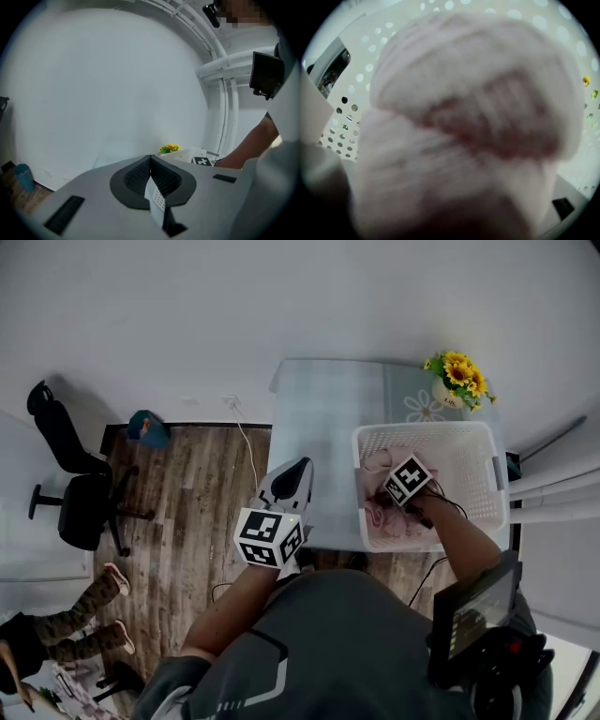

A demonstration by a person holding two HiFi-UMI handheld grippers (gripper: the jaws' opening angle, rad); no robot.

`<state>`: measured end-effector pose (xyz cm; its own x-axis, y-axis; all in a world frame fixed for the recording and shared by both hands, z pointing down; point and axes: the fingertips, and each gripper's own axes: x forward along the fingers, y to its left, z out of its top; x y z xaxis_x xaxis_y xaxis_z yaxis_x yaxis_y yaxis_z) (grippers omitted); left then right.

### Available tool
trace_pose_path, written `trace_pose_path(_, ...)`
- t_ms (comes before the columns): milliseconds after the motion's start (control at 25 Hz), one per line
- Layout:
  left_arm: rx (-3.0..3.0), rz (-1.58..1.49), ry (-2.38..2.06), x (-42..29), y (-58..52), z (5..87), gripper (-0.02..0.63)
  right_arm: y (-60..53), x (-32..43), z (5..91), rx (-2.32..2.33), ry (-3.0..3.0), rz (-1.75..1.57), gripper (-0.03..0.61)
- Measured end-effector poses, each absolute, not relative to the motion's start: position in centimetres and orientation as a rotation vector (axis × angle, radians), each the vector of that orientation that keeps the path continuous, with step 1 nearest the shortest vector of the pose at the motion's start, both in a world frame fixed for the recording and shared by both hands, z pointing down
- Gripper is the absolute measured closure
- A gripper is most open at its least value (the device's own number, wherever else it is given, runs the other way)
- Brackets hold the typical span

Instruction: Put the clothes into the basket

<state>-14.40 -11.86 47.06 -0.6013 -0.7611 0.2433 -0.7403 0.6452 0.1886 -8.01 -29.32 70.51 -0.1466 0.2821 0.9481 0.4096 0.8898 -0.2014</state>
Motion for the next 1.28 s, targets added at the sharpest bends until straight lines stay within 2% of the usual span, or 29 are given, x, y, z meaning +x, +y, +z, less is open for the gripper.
trace_pose_path(400, 1.227, -0.129, -2.593, -14.2, -11.2, 45.0, 0.604, -29.7, -7.5, 67.1, -0.557, -1.747, -0.189, 0.173)
trace_pose_path(800, 1.315, -0.163, -2.6, -14.6, -12.8, 42.8, 0.604, -30.7, -9.0, 55.6, -0.597, -2.021, -0.171, 0.175)
trace_pose_path(1280, 1.366, -0.163, -2.604, -14.1, -13.3, 41.0, 0.604, -30.6, -8.3, 43.2, -0.564, -2.488, 0.045, 0.181)
